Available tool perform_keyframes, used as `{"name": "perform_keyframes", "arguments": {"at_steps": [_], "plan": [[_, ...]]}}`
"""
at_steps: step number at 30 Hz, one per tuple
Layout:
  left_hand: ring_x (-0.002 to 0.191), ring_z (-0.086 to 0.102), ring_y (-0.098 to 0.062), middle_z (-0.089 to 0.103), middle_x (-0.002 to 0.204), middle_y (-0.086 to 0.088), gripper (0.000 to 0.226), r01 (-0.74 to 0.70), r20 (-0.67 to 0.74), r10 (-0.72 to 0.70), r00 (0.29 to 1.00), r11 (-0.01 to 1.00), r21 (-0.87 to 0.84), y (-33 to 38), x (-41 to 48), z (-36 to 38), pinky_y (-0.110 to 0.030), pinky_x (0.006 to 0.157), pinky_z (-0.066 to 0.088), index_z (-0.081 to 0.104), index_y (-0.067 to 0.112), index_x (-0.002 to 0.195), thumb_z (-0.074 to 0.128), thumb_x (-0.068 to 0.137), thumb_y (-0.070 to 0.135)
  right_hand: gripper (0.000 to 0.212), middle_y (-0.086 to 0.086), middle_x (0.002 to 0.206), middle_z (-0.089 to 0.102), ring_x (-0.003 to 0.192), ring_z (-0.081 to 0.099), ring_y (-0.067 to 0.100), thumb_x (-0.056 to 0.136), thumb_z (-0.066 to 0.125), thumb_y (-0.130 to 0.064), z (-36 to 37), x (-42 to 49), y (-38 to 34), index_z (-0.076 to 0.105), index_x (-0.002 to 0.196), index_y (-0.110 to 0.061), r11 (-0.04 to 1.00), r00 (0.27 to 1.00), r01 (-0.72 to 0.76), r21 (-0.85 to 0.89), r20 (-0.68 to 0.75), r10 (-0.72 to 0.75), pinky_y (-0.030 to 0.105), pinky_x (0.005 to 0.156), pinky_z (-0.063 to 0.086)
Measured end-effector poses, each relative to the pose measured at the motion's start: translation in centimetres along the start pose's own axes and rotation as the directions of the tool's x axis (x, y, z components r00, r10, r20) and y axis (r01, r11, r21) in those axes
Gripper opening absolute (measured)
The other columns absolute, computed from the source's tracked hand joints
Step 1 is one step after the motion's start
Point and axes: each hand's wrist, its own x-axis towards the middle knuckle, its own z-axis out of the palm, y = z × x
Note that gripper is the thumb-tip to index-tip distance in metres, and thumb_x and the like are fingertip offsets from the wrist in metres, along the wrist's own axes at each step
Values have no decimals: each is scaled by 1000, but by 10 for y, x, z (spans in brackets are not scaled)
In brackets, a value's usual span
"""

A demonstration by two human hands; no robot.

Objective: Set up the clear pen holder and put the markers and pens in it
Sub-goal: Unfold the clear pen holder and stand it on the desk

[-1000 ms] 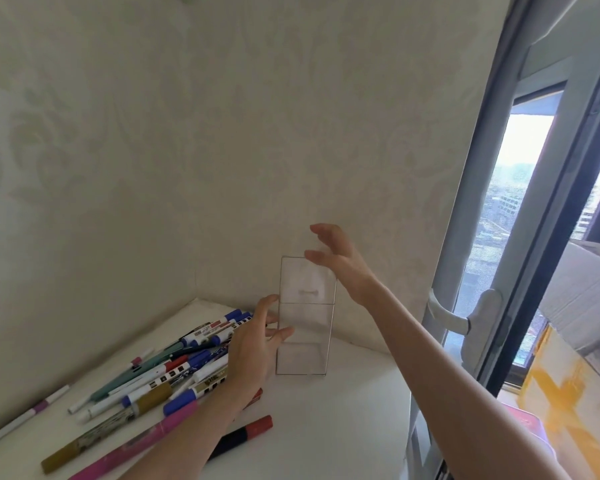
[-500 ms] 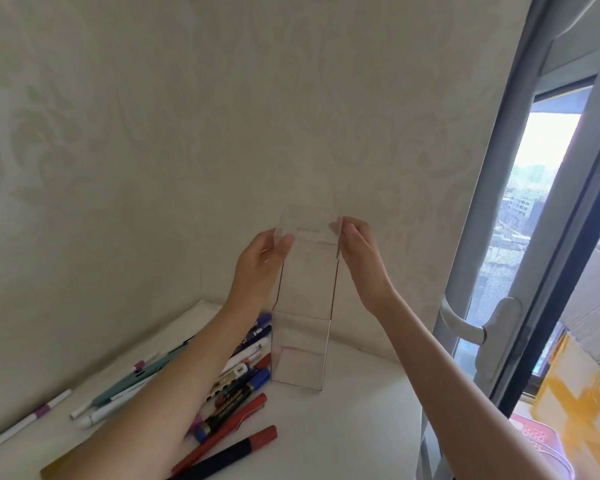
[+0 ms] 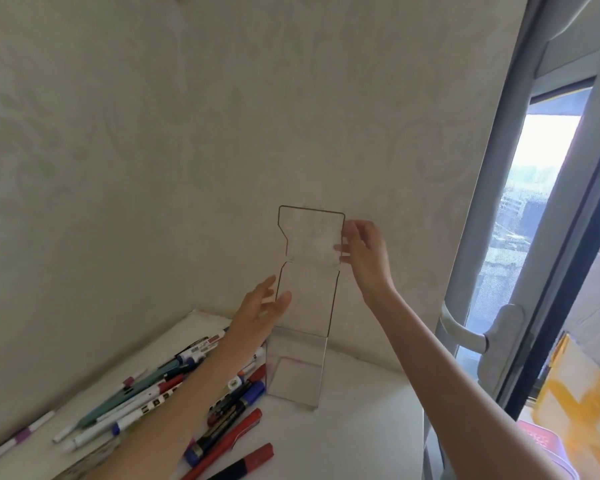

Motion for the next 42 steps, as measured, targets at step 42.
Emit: {"name": "perform_keyframes", "arguments": {"at_steps": [42], "plan": [[114, 51, -5, 54, 125, 11, 32, -92, 60, 74, 995, 914, 395, 7, -50, -68, -29, 99, 40, 51, 26, 122, 51, 90, 22, 13, -3, 87, 64, 79, 57, 4, 93, 47, -12, -26, -139, -2, 59, 88, -11, 941, 974, 214, -263, 128, -186, 13, 66, 40]]}}
